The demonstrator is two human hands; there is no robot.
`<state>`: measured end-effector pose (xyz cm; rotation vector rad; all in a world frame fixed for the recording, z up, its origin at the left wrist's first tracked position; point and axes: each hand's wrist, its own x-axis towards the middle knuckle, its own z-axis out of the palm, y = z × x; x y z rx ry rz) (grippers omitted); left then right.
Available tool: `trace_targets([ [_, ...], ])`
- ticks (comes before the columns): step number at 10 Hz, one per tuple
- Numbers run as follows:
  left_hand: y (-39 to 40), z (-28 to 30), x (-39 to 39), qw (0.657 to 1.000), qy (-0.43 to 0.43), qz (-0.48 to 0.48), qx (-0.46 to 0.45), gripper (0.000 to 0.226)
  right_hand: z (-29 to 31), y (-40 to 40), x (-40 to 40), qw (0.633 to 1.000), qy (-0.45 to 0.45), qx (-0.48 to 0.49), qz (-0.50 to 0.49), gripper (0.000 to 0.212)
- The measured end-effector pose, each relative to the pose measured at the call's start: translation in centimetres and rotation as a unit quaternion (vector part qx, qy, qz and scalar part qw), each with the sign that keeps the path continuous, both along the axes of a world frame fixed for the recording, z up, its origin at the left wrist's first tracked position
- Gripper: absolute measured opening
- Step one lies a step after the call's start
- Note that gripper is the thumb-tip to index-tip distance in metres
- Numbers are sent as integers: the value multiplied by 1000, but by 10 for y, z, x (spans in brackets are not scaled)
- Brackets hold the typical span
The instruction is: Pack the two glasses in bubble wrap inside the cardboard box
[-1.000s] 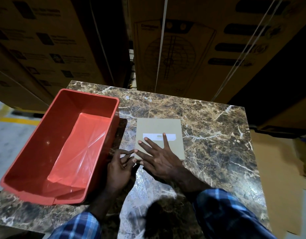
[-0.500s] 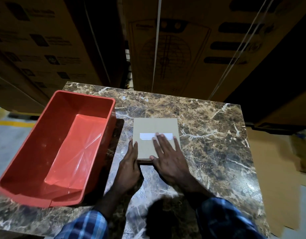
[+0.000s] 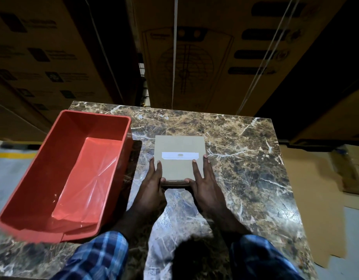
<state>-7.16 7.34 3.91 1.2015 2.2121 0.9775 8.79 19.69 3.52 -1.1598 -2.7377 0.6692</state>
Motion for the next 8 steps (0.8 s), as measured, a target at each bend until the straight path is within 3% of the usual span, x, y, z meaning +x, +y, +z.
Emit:
trace_targets([
  [2, 23, 5, -12, 999, 16, -49, -4, 71, -1, 12, -11, 999, -28, 16, -38, 60],
  [4, 29, -13, -23, 980, 120, -119, -102, 94, -3, 0, -16, 998, -48, 18, -39, 79],
  [6, 30, -8, -28, 974, 125, -153, -111, 80, 4, 5, -14, 997, -70, -18, -23, 72],
  [8, 24, -3, -21, 977, 156, -116, -89, 63, 10, 4, -9, 997, -75, 9, -16, 69],
])
